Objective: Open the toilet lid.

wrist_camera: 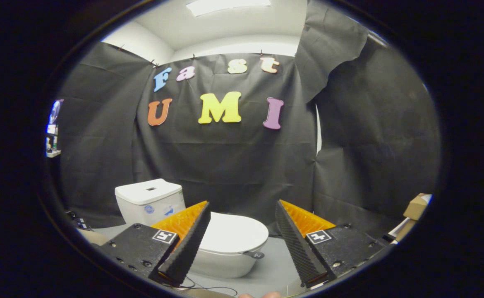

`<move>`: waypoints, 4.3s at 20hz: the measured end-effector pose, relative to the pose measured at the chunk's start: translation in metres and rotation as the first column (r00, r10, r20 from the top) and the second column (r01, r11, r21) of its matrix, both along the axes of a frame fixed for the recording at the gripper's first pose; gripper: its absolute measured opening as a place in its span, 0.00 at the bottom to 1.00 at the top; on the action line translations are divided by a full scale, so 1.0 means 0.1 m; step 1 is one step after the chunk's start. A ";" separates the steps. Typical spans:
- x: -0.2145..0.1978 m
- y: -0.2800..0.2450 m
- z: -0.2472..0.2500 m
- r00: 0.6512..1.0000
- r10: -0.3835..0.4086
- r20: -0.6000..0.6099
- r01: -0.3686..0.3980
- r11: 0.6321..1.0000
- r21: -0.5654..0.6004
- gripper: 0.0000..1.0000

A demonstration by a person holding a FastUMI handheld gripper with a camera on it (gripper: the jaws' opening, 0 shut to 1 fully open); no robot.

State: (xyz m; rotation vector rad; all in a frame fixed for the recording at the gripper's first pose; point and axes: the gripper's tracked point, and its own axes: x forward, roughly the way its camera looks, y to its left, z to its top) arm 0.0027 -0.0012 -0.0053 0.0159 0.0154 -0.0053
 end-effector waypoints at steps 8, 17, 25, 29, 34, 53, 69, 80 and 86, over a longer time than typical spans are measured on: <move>0.04 0.00 -0.13 0.999 0.005 -0.047 -0.002 0.998 0.061 0.99; 0.11 0.04 -0.28 0.996 0.007 -0.089 -0.001 0.998 0.059 0.99; 0.22 0.00 -0.26 0.992 -0.021 -0.127 0.031 0.997 0.077 0.99; 0.34 0.12 -0.21 0.986 0.000 -0.168 0.007 0.999 0.040 0.99; 0.67 0.29 -0.40 0.956 0.065 -0.286 -0.032 0.993 0.117 0.99; 1.46 -0.23 -2.18 0.640 0.200 -0.742 0.209 0.884 0.418 0.94; 1.68 -0.53 -2.95 0.612 0.260 -0.747 0.410 0.704 0.580 0.73; 1.68 -0.45 -3.06 0.660 0.367 -0.655 0.456 0.497 0.738 0.32; 1.72 -0.51 -3.03 0.675 0.334 -0.658 0.449 0.521 0.726 0.25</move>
